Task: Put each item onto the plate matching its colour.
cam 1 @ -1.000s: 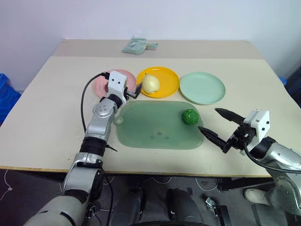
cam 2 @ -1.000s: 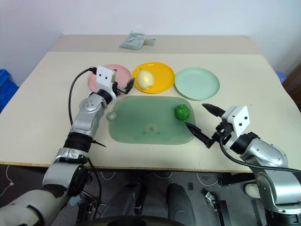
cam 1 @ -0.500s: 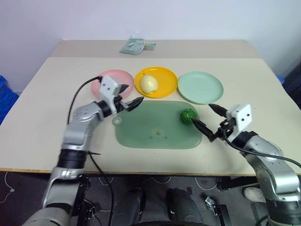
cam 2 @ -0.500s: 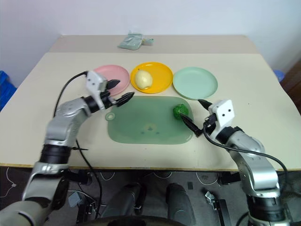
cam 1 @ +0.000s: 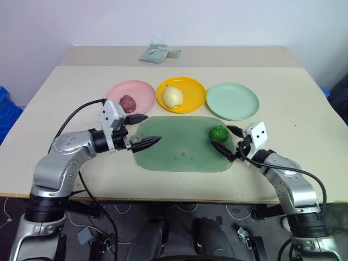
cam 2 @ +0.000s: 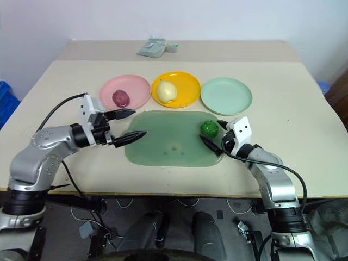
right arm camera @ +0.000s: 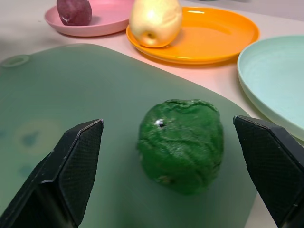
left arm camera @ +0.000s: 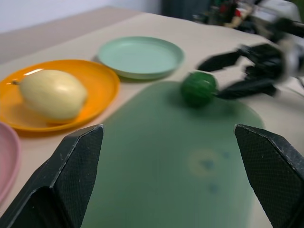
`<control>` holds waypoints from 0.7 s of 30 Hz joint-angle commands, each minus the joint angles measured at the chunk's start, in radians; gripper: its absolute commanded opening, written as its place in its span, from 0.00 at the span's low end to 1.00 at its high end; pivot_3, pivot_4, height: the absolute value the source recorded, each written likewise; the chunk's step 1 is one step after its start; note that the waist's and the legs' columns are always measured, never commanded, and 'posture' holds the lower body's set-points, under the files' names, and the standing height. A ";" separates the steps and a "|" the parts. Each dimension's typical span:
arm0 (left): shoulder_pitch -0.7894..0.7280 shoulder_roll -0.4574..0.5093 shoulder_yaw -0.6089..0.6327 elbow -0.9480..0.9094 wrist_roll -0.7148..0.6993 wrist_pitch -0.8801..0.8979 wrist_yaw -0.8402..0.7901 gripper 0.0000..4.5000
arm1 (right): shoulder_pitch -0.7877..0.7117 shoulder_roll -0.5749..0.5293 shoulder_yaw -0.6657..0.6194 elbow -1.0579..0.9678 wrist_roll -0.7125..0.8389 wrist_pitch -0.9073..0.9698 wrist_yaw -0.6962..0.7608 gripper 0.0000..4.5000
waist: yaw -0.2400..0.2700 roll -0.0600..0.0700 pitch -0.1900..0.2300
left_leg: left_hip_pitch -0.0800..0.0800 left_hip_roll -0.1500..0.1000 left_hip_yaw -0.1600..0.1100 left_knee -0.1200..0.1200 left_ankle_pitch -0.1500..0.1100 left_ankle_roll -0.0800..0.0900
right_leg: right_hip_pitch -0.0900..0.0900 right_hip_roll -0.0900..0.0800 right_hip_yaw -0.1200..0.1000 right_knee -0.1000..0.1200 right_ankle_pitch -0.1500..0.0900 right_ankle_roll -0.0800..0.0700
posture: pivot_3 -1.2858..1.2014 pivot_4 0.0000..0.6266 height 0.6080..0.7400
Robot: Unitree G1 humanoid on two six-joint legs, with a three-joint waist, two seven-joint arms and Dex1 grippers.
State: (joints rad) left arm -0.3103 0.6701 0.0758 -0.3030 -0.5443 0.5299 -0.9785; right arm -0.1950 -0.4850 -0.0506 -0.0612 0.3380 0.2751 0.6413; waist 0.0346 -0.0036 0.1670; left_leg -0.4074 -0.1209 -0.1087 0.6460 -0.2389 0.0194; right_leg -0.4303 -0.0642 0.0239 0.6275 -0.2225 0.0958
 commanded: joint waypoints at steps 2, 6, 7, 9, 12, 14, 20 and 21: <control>0.025 0.071 0.038 -0.059 -0.073 -0.004 -0.108 1.00 | -0.048 0.011 -0.004 0.044 -0.012 -0.043 0.017 1.00 | 0.002 0.000 0.000 | 0.000 0.000 0.000 0.000 0.000 0.000 | 0.000 0.000 0.000 0.000 0.000 0.000 | 0.52 0.24 1.00; 0.032 0.097 0.044 -0.065 -0.086 -0.013 -0.126 1.00 | -0.069 0.011 -0.006 0.097 -0.026 -0.065 0.029 1.00 | 0.003 0.000 0.000 | 0.000 0.000 0.000 0.000 0.000 0.000 | 0.000 0.000 0.000 0.000 0.000 0.000 | 0.52 0.24 1.00; 0.032 0.098 0.043 -0.067 -0.086 -0.014 -0.125 1.00 | -0.071 0.010 -0.007 0.105 -0.028 -0.070 0.031 1.00 | 0.002 0.000 0.000 | 0.000 0.000 0.000 0.000 0.000 0.000 | 0.000 0.000 0.000 0.000 0.000 0.000 | 0.52 0.24 1.00; 0.032 0.099 0.043 -0.070 -0.085 -0.020 -0.124 1.00 | -0.077 0.011 -0.010 0.129 -0.031 -0.077 0.034 1.00 | 0.002 0.000 0.000 | 0.000 0.000 0.000 0.000 0.000 0.000 | 0.000 0.000 0.000 0.000 0.000 0.000 | 0.52 0.24 1.00; 0.029 0.095 0.043 -0.072 -0.082 -0.025 -0.114 1.00 | -0.080 0.010 -0.013 0.152 -0.025 -0.071 0.044 0.88 | 0.001 0.000 0.000 | 0.000 0.000 0.000 0.000 0.000 0.000 | 0.000 0.000 0.000 0.000 0.000 0.000 | 0.52 0.24 1.00; 0.026 0.088 0.043 -0.070 -0.080 -0.030 -0.100 1.00 | -0.077 0.009 -0.017 0.155 -0.017 -0.065 0.054 0.70 | 0.001 0.000 0.000 | 0.000 0.000 0.000 0.000 0.000 0.000 | 0.000 0.000 0.000 0.000 0.000 0.000 | 0.52 0.24 1.00; 0.020 0.051 0.034 -0.072 -0.065 -0.041 -0.028 1.00 | -0.123 0.026 -0.064 0.157 0.007 -0.094 0.033 0.38 | 0.001 0.000 0.000 | 0.000 0.000 0.000 0.000 0.000 0.000 | 0.000 0.000 0.000 0.000 0.000 0.000 | 0.52 0.24 1.00; 0.014 0.034 0.029 -0.069 -0.053 -0.046 0.000 1.00 | -0.163 0.029 -0.076 0.190 0.003 -0.114 0.018 0.38 | 0.001 0.000 0.000 | 0.000 0.000 0.000 0.000 0.000 0.000 | 0.000 0.000 0.000 0.000 0.000 0.000 | 0.52 0.24 1.00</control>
State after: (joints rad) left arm -0.2785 0.7159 0.0950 -0.3397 -0.6098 0.5096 -1.0138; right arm -0.2928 -0.4560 -0.0770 0.1315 0.3228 0.2051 0.6784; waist 0.0357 -0.0031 0.1673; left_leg -0.4073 -0.1209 -0.1087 0.6460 -0.2388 0.0193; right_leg -0.4302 -0.0643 0.0240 0.6274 -0.2225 0.0956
